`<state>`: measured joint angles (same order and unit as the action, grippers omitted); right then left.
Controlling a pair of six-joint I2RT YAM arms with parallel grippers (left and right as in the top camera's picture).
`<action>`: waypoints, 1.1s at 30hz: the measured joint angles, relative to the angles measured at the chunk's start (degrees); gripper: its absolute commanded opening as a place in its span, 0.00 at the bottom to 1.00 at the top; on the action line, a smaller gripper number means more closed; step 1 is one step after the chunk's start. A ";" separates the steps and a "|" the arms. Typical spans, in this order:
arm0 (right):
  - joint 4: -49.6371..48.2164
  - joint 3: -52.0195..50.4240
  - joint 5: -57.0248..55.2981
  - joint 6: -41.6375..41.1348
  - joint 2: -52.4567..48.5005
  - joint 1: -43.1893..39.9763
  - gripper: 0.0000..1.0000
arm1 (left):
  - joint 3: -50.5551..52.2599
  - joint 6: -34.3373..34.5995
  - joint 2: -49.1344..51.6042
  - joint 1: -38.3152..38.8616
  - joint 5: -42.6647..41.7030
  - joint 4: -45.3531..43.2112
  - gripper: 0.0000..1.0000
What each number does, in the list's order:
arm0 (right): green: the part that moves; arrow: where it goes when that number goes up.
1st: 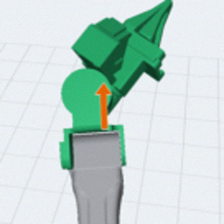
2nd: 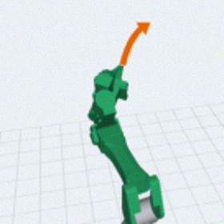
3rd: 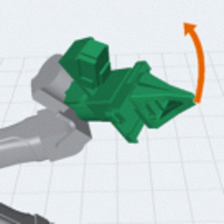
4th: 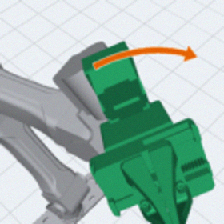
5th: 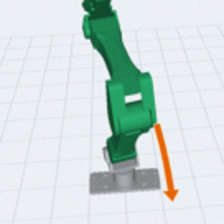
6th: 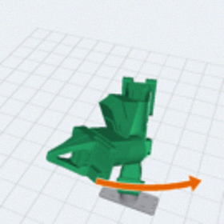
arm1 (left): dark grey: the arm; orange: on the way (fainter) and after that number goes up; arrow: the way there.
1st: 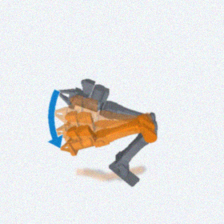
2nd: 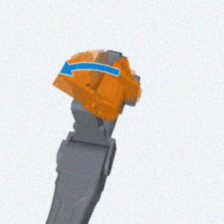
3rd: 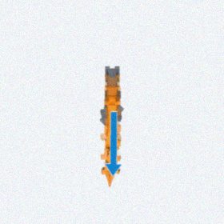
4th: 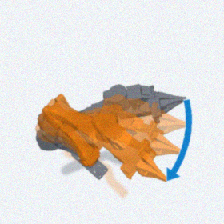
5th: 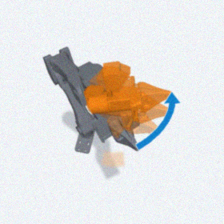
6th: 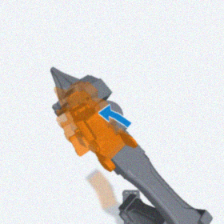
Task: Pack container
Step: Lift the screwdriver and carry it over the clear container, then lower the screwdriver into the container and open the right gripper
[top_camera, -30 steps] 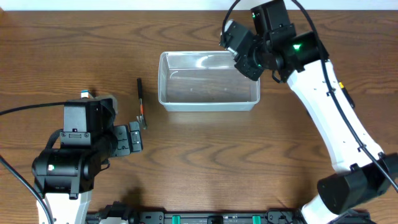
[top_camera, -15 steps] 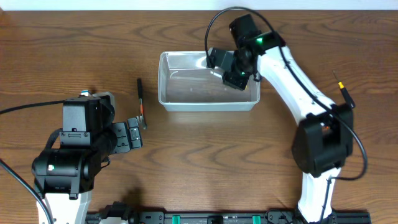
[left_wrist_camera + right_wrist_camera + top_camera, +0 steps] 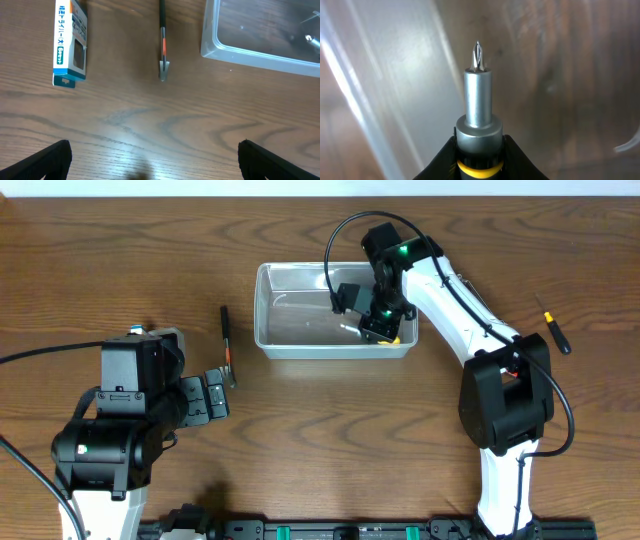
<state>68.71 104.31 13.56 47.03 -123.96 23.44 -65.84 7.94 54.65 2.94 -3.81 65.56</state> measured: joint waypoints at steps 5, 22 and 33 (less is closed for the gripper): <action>1.36 0.00 0.00 0.02 0.00 0.00 0.04 | 0.00 0.00 0.00 0.00 0.00 0.00 0.98; -0.31 0.00 -0.09 0.04 0.00 0.00 0.20 | 0.00 0.00 0.00 0.00 0.00 0.02 0.98; -5.18 0.00 -0.35 0.02 -2.58 -0.31 0.22 | 0.00 0.00 0.00 0.00 0.00 0.17 0.98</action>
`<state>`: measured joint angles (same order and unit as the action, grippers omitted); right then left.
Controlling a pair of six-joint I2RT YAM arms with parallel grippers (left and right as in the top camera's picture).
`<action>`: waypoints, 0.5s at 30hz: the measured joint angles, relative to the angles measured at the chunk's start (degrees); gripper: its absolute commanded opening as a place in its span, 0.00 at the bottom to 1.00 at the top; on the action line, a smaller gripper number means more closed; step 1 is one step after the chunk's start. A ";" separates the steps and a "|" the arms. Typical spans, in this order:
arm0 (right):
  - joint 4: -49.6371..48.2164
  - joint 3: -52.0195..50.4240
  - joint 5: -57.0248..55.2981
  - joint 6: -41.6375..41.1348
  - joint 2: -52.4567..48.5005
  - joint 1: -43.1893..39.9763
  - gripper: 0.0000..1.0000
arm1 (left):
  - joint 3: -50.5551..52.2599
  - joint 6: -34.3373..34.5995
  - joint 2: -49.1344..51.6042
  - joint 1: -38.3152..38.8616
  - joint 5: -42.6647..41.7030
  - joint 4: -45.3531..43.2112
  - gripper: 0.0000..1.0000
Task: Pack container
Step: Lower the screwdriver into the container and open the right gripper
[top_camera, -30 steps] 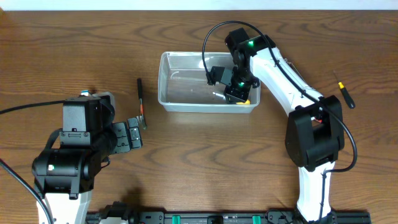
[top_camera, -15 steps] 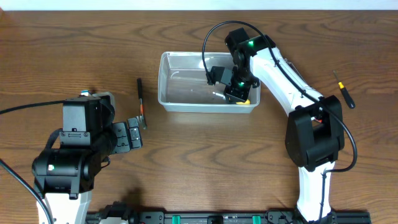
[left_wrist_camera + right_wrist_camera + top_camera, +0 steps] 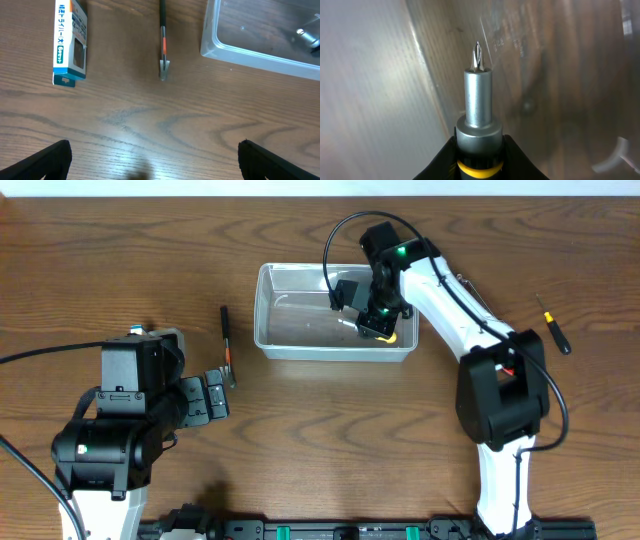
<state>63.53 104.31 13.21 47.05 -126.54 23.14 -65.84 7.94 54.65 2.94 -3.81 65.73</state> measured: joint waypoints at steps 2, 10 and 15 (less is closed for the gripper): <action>-0.11 0.00 -0.11 0.00 -1.55 -0.09 0.22 | 0.00 0.00 0.00 0.00 0.00 0.02 0.98; -0.46 0.00 -0.50 -1.14 -5.84 -0.20 0.26 | 0.00 0.00 0.00 0.00 0.00 0.02 0.98; -0.81 0.15 -0.66 -2.36 -6.05 -0.20 0.43 | 0.00 0.00 0.00 0.00 0.00 0.02 0.98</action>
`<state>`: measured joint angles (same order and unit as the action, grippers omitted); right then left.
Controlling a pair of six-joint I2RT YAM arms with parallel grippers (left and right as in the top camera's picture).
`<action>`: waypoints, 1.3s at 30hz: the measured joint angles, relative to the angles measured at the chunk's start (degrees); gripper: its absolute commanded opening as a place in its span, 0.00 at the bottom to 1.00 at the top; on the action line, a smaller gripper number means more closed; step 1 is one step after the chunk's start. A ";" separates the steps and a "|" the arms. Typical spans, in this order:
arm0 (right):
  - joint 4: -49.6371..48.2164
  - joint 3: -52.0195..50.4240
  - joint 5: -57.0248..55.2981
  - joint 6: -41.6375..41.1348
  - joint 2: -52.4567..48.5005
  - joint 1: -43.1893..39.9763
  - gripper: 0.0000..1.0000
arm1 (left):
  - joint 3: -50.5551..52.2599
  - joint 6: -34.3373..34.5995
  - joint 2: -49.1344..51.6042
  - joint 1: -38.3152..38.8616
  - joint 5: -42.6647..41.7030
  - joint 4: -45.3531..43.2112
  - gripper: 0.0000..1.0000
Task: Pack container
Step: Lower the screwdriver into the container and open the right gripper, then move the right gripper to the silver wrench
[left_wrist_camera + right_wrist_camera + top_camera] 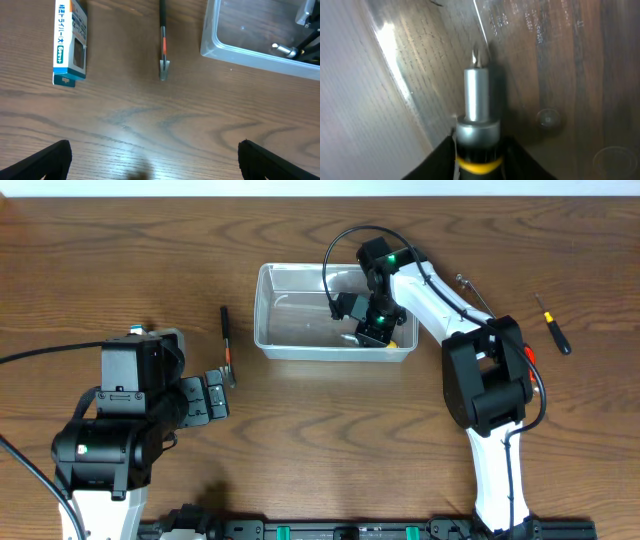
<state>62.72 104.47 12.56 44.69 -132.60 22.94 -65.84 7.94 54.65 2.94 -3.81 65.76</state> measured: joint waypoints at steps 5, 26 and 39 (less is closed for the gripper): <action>-0.24 0.48 -0.07 -0.52 0.00 0.02 0.67 | 0.00 -0.02 0.00 0.00 0.00 0.02 0.98; 12.33 13.86 -5.42 -10.95 12.22 -4.46 0.99 | 0.00 -0.02 0.00 0.00 0.17 0.02 0.98; 17.94 22.10 -14.01 -19.71 19.02 -28.35 0.99 | 0.00 0.00 0.00 0.00 0.20 0.00 0.98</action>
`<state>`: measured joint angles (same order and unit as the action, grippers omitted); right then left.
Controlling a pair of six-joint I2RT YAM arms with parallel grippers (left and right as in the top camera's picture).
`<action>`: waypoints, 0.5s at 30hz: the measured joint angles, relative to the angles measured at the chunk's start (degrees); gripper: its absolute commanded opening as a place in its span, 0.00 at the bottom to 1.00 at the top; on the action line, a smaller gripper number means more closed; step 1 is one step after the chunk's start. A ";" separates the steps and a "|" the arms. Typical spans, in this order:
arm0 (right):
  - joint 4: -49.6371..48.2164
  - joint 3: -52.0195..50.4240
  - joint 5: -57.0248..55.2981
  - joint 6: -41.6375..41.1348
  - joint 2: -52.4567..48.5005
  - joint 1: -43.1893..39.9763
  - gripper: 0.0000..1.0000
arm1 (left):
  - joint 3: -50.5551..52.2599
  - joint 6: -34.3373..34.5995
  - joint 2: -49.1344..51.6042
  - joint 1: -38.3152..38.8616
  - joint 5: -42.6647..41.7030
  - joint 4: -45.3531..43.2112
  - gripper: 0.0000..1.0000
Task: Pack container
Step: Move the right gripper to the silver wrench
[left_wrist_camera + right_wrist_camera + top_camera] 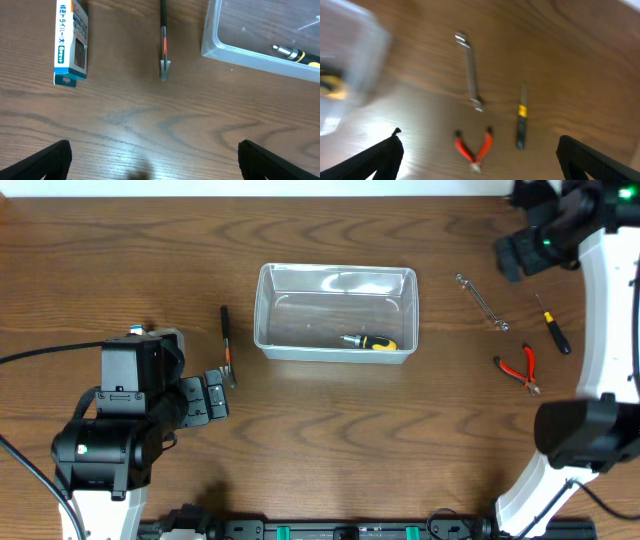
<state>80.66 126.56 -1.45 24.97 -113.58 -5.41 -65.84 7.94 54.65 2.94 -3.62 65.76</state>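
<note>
The clear plastic container (262, 310) stands mid-table, and a stubby yellow-and-black screwdriver (368, 341) lies inside it near the front right wall (295, 53). My right gripper (510, 258) is open and empty at the back right, raised above a wrench (470, 70), red pliers (474, 147) and a thin black-and-yellow screwdriver (521, 125); its fingers frame the wrist view (480, 160). My left gripper (213, 397) is open and low over bare wood (155, 160), short of a black tool with an orange band (163, 42).
A blue-and-white box (71, 42) lies left of the black tool, mostly hidden under my left arm in the overhead view. The wrench (483, 302), pliers (525, 370) and thin screwdriver (553, 325) lie right of the container.
My right gripper was shut on the stubby screwdriver, low inside the container. Now the screwdriver lies in the container, and the gripper is open at the back right over the loose tools.
My right gripper held the stubby screwdriver inside the container's right end, then lower against its floor. The screwdriver has since been let go there, and the right arm now stands over the tools to the right. The left arm stayed still throughout.
</note>
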 measured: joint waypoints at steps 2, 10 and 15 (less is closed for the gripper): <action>-1.27 0.02 -0.76 0.98 -2.43 -2.03 0.99 | 0.00 -0.02 0.00 0.00 0.00 0.02 0.98; -4.50 -0.04 -2.14 5.05 -14.27 -3.37 0.98 | 0.00 -0.02 0.00 0.00 0.00 0.00 0.98; -5.09 -0.15 -2.29 6.58 -20.28 -2.89 0.97 | 0.00 0.00 0.00 0.00 0.02 0.00 0.98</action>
<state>75.57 126.41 -3.75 31.55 -133.86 -8.29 -65.84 7.94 54.65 2.94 -3.60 65.76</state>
